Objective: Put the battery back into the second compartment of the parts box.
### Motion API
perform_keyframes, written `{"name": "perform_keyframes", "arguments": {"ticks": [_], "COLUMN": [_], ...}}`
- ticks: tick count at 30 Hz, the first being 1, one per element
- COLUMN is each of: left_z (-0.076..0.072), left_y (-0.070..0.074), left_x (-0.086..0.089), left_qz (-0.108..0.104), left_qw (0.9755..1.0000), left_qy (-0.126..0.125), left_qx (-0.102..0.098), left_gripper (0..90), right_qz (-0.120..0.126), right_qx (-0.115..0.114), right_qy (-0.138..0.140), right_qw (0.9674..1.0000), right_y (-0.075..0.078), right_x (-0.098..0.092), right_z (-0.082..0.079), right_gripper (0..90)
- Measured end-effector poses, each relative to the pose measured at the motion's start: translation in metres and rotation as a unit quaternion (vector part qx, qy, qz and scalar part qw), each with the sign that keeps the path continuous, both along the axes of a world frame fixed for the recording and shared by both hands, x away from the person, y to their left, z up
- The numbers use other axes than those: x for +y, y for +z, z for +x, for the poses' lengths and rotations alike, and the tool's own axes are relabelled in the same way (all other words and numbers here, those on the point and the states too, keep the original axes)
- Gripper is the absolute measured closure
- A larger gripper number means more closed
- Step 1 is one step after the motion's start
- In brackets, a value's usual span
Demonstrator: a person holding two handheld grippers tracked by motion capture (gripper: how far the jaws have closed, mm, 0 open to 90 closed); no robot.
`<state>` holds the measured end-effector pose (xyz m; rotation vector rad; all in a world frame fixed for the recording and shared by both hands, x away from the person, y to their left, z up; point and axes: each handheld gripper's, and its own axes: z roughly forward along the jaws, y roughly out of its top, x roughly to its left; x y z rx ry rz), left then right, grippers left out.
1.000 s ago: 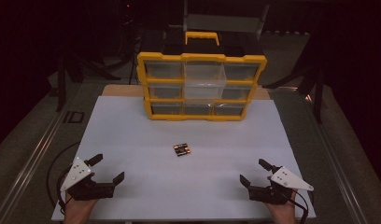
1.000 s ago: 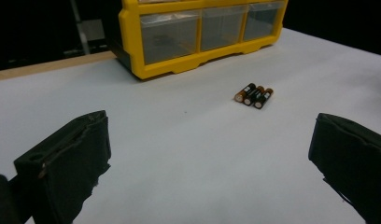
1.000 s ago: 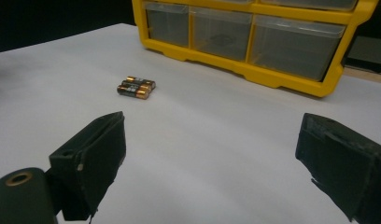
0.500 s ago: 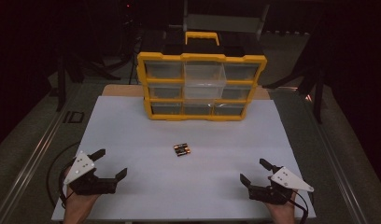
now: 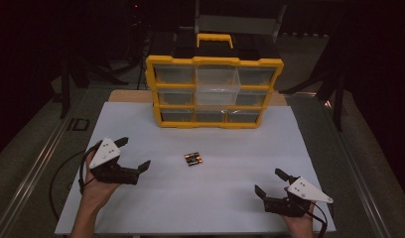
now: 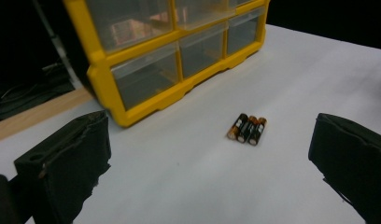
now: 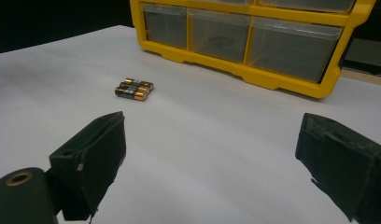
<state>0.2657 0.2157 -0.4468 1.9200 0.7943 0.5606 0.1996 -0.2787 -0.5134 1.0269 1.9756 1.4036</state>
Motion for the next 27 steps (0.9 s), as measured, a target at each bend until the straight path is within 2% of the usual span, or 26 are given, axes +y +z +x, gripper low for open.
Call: {"name": "perform_keyframes", "arguments": {"ticks": [1,2,3,4,7,9,11,12,15,22,23,27], "left_z": [0.0,0.008,0.008,0.015,0.022,0.032,0.032,0.04,0.051,0.069,0.074,0.082], "left_y": [0.0,0.002,0.002,0.004,0.005,0.005,0.005,0.005,0.005,0.004,0.002,-0.002], "left_x": [0.0,-0.006,-0.006,-0.012,-0.018,-0.023,-0.023,-0.029,-0.036,-0.052,-0.059,-0.071], "left_qz": [0.0,0.003,0.003,0.008,0.014,0.017,0.017,0.022,0.032,0.058,0.068,0.082], "left_qw": [1.0,1.0,1.0,0.9998,0.9997,0.9995,0.9995,0.9993,0.9988,0.9964,0.9952,0.9931], "left_qy": [0.0,-0.007,-0.007,-0.015,-0.016,-0.022,-0.022,-0.026,-0.029,-0.044,-0.049,-0.058], "left_qx": [0.0,0.004,0.004,0.006,0.008,0.012,0.012,0.017,0.024,0.043,0.05,0.061], "left_gripper": [0.3,0.3,0.2,0.3,0.3,0.3,0.3,0.3,0.3,0.3,0.3,0.3], "right_qz": [-0.001,-0.001,-0.001,-0.001,-0.001,-0.001,-0.001,-0.002,-0.003,-0.003,-0.003,-0.003], "right_qx": [-0.001,-0.001,-0.001,-0.001,-0.001,0.0,0.001,0.0,0.0,0.0,0.0,-0.001], "right_qy": [0.0,0.0,0.001,0.001,0.002,0.003,0.003,0.003,0.002,0.003,0.002,0.002], "right_qw": [1.0,1.0,1.0,1.0,1.0,1.0,1.0,1.0,1.0,1.0,1.0,1.0], "right_y": [0.0,0.0,0.0,0.0,0.0,0.0,0.0,0.0,0.0,-0.001,0.0,0.0], "right_x": [0.0,0.0,0.0,0.0,0.0,0.0,0.0,0.001,0.0,0.0,0.0,0.0], "right_z": [0.0,0.0,0.0,0.0,0.0,0.001,0.0,0.0,0.0,0.001,0.0,0.0], "right_gripper": [8.2,8.2,8.2,8.3,8.2,8.3,8.2,8.2,8.3,8.2,8.2,8.2]}}
